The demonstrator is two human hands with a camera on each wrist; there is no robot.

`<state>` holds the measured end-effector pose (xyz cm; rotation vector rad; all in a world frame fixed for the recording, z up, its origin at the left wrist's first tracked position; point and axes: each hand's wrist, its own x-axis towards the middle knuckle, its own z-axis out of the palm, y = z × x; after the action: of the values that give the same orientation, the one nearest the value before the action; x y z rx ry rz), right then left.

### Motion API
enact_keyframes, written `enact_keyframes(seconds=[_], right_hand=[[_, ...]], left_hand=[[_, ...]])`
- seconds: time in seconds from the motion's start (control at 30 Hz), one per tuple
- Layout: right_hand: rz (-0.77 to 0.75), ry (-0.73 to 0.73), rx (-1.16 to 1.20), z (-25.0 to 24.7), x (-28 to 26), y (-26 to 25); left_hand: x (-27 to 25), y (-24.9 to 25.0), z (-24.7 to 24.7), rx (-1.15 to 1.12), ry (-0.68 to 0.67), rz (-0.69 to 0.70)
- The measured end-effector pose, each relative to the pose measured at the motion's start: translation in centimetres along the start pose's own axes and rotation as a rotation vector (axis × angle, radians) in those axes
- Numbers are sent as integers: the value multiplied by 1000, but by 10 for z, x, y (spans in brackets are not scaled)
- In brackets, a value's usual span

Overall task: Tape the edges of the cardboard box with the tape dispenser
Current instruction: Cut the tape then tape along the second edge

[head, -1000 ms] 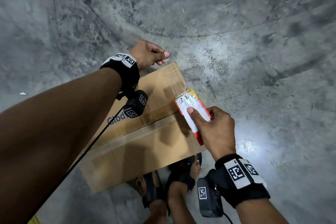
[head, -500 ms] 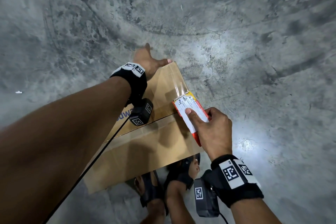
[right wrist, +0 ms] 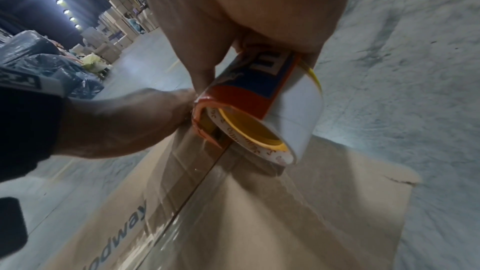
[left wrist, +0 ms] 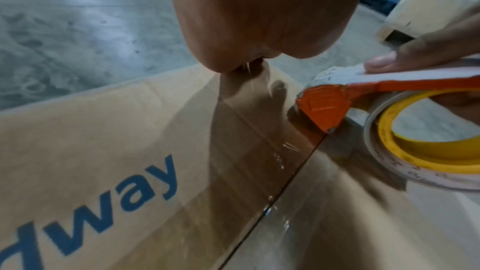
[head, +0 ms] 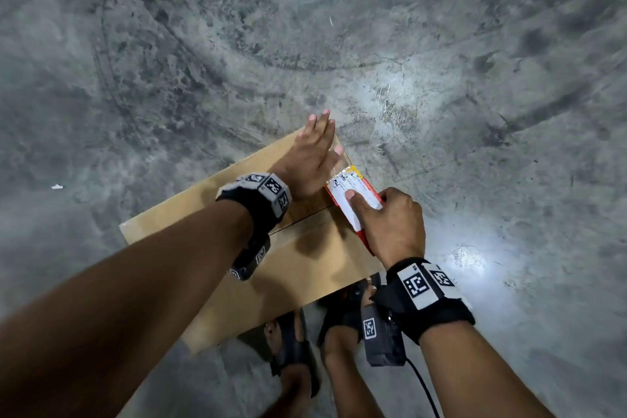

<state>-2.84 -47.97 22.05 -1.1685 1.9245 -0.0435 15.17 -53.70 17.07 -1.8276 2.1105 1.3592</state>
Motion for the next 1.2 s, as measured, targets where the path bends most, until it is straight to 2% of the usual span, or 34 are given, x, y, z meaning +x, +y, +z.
enact_keyframes(seconds=[0.07,0.3,0.5,0.67,0.87,1.03,1.1,1.2], right_hand=[[38,-18,-17,2,-4,0],[87,-17,26,-5,-32,8],[179,-16,4,-21,-73,45],[214,-49,-51,-20,-60,39],[232,-65,-109,-15,-46,35],[207,-96,-128,-16,-45,37],[197,-105,-122,-16,-46,40],[179,-105,-124,-15,-47,46]], left_hand=[[-3,-6,12,44,-41,-16],[-3,-6,17,94,-13,-50],[-1,-4,19,153,-34,-70],[-4,1,24,212,-28,-103],[-3,0,45,354,112,-112],[-15,14,61,464,124,-139],[-24,17,74,460,125,-105],[-26,18,81,421,123,-127]])
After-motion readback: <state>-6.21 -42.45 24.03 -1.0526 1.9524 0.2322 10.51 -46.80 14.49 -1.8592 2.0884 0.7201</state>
